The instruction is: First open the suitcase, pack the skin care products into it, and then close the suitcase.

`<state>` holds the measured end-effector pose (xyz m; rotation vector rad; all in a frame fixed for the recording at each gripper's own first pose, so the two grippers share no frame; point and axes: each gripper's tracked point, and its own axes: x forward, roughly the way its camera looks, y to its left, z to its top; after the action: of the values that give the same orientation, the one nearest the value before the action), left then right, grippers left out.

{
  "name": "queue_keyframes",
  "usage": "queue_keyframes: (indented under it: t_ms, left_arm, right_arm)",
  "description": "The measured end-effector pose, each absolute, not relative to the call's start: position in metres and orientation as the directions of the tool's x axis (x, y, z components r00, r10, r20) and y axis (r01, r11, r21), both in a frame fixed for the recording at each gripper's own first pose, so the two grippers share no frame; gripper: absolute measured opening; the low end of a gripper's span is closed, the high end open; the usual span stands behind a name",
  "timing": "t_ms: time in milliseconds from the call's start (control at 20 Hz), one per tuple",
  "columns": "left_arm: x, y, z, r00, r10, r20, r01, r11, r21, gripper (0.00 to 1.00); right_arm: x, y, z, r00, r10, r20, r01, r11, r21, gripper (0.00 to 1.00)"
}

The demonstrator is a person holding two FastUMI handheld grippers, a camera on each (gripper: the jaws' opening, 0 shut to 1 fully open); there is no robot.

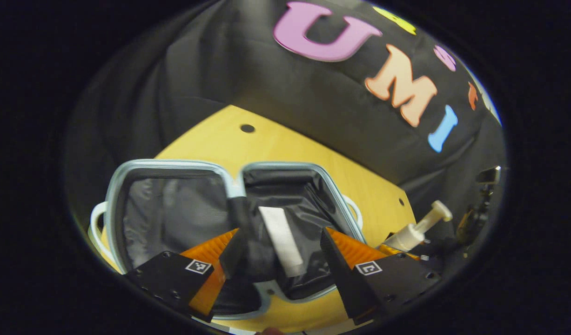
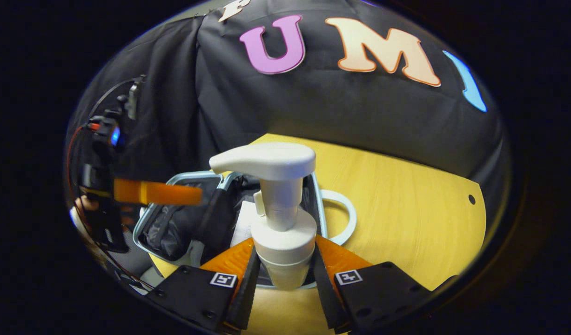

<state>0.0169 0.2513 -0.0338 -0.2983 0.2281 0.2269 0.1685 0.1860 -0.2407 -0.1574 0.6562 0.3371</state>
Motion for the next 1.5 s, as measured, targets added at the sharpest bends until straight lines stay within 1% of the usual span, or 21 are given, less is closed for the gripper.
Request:
queue_keyframes:
  t_ms: [100,150,300,350,400,450,500,550,600,650,700,750,800,950,1000,1050,1300,1350,1400,1450,1500]
  left_arm:
    - [-0.026,0.295,-0.028,0.927,0.294,-0.232,-0.35,0.9,-0.258,0.96]
    - [-0.045,0.313,-0.025,0.91,0.346,-0.227,-0.399,0.881,-0.255,0.96]
    - [-0.101,0.355,-0.029,0.844,0.483,-0.232,-0.535,0.789,-0.302,0.96]
    - [-0.119,0.365,-0.03,0.827,0.513,-0.229,-0.562,0.759,-0.328,0.96]
    - [-0.14,0.374,-0.034,0.811,0.538,-0.229,-0.584,0.731,-0.354,0.96]
    - [-0.157,0.381,-0.033,0.799,0.557,-0.227,-0.599,0.709,-0.372,0.96]
    - [-0.166,0.389,-0.035,0.789,0.57,-0.229,-0.611,0.691,-0.387,0.93]
    - [-0.173,0.397,-0.039,0.781,0.58,-0.234,-0.621,0.676,-0.398,0.96]
    - [-0.175,0.409,-0.046,0.771,0.588,-0.244,-0.632,0.661,-0.404,0.96]
    - [-0.174,0.418,-0.05,0.767,0.592,-0.248,-0.637,0.652,-0.411,0.96]
    - [-0.168,0.425,-0.06,0.762,0.594,-0.259,-0.642,0.639,-0.423,0.99]
    - [-0.165,0.431,-0.067,0.763,0.589,-0.265,-0.639,0.631,-0.439,0.96]
    - [-0.163,0.438,-0.074,0.763,0.583,-0.279,-0.64,0.62,-0.455,0.96]
    - [-0.153,0.454,-0.095,0.773,0.552,-0.311,-0.627,0.593,-0.506,0.96]
    - [-0.147,0.459,-0.104,0.777,0.54,-0.324,-0.622,0.579,-0.527,0.96]
    - [-0.143,0.462,-0.111,0.779,0.524,-0.343,-0.62,0.565,-0.545,0.96]
    - [-0.125,0.473,-0.128,0.807,0.467,-0.361,-0.583,0.532,-0.614,0.95]
    - [-0.12,0.471,-0.128,0.822,0.437,-0.364,-0.562,0.526,-0.638,0.97]
    - [-0.115,0.466,-0.13,0.832,0.419,-0.365,-0.548,0.515,-0.659,0.81]
    - [-0.112,0.468,-0.133,0.83,0.413,-0.374,-0.55,0.502,-0.668,0.62]
    - [-0.113,0.469,-0.14,0.82,0.413,-0.397,-0.567,0.486,-0.665,0.43]
  right_arm:
    - [0.172,0.193,-0.254,0.722,0.255,-0.643,-0.369,0.928,-0.045,0.62]
    - [0.173,0.196,-0.26,0.712,0.255,-0.654,-0.373,0.927,-0.045,0.61]
    - [0.18,0.199,-0.281,0.689,0.24,-0.684,-0.375,0.925,-0.053,0.62]
    - [0.184,0.198,-0.285,0.689,0.232,-0.687,-0.377,0.924,-0.066,0.6]
    - [0.189,0.199,-0.288,0.698,0.225,-0.68,-0.375,0.924,-0.079,0.6]
    - [0.191,0.201,-0.286,0.705,0.232,-0.67,-0.377,0.923,-0.078,0.64]
    - [0.193,0.203,-0.282,0.718,0.239,-0.654,-0.375,0.924,-0.075,0.61]
    - [0.195,0.205,-0.276,0.729,0.251,-0.637,-0.374,0.925,-0.064,0.64]
    - [0.196,0.209,-0.265,0.745,0.271,-0.61,-0.375,0.926,-0.047,0.65]
    - [0.197,0.211,-0.252,0.765,0.288,-0.575,-0.374,0.927,-0.034,0.7]
    - [0.197,0.213,-0.237,0.789,0.306,-0.533,-0.373,0.928,-0.02,0.77]
    - [0.197,0.214,-0.221,0.807,0.326,-0.491,-0.375,0.927,-0.001,0.93]
    - [0.194,0.211,-0.203,0.827,0.331,-0.455,-0.368,0.93,0.008,0.98]
    - [0.186,0.179,-0.156,0.885,0.287,-0.368,-0.313,0.95,-0.013,0.99]
    - [0.18,0.165,-0.141,0.903,0.258,-0.344,-0.284,0.959,-0.025,0.95]
    - [0.176,0.152,-0.13,0.916,0.234,-0.327,-0.259,0.965,-0.035,0.98]
    - [0.147,0.081,-0.1,0.952,0.072,-0.298,-0.116,0.985,-0.131,0.98]
    - [0.143,0.072,-0.1,0.951,0.053,-0.304,-0.098,0.986,-0.135,0.98]
    - [0.138,0.067,-0.1,0.948,0.043,-0.314,-0.087,0.988,-0.127,0.98]
    - [0.135,0.062,-0.099,0.949,0.033,-0.314,-0.077,0.988,-0.131,0.96]
    - [0.136,0.053,-0.098,0.951,0.011,-0.308,-0.059,0.987,-0.146,0.98]
